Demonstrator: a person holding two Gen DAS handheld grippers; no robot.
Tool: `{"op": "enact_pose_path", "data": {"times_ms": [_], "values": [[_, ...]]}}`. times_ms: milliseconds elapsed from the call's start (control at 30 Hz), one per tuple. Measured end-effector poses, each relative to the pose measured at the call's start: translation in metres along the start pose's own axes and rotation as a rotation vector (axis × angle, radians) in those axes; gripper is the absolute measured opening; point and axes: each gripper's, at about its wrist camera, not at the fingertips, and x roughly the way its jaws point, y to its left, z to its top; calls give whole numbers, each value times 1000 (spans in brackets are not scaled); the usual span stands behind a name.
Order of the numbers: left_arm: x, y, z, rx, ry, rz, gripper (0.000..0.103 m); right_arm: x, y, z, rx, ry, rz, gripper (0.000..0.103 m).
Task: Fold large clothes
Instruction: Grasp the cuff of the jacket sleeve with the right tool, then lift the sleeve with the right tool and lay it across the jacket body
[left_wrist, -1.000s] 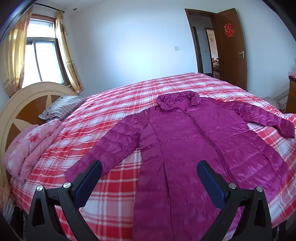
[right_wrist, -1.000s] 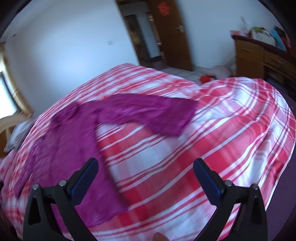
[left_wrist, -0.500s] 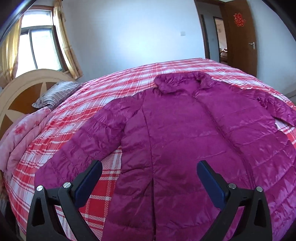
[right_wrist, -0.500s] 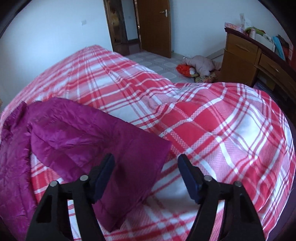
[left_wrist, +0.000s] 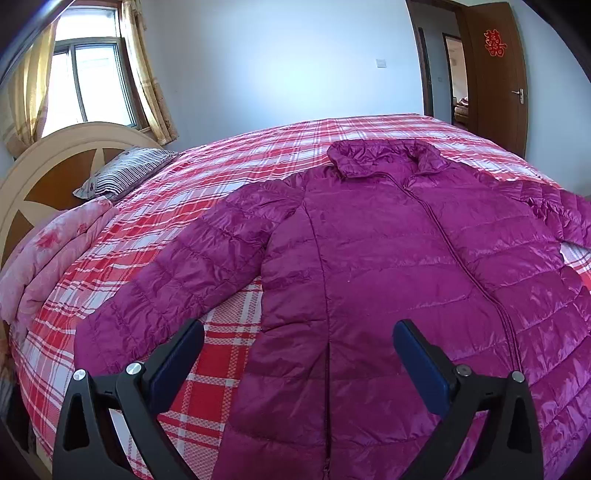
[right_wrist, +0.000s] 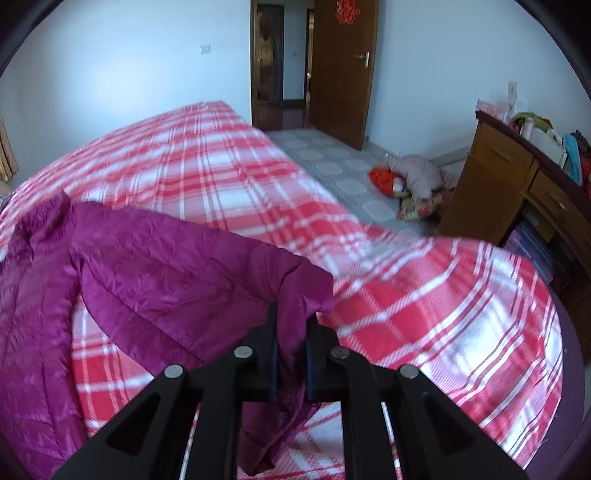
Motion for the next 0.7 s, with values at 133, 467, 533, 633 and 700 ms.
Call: {"op": "enact_pose_path", "data": {"times_ms": [133, 467, 533, 633, 700], "values": [[-2, 3, 2, -14, -1, -11, 102, -30, 13, 35, -31, -84, 2, 12], [-7, 9, -1, -26, -1, -42, 102, -113, 136, 85, -318, -339, 25, 12], [-7, 10, -2, -25, 0, -48, 102, -123, 163, 84, -380, -365, 39, 12], [-8, 14, -4, -29, -2, -53, 102, -135, 211, 79, -477, -398, 80, 12], [-8, 18, -4, -34, -2, -53, 102, -140, 236, 74, -530, -411, 107, 12]]}}
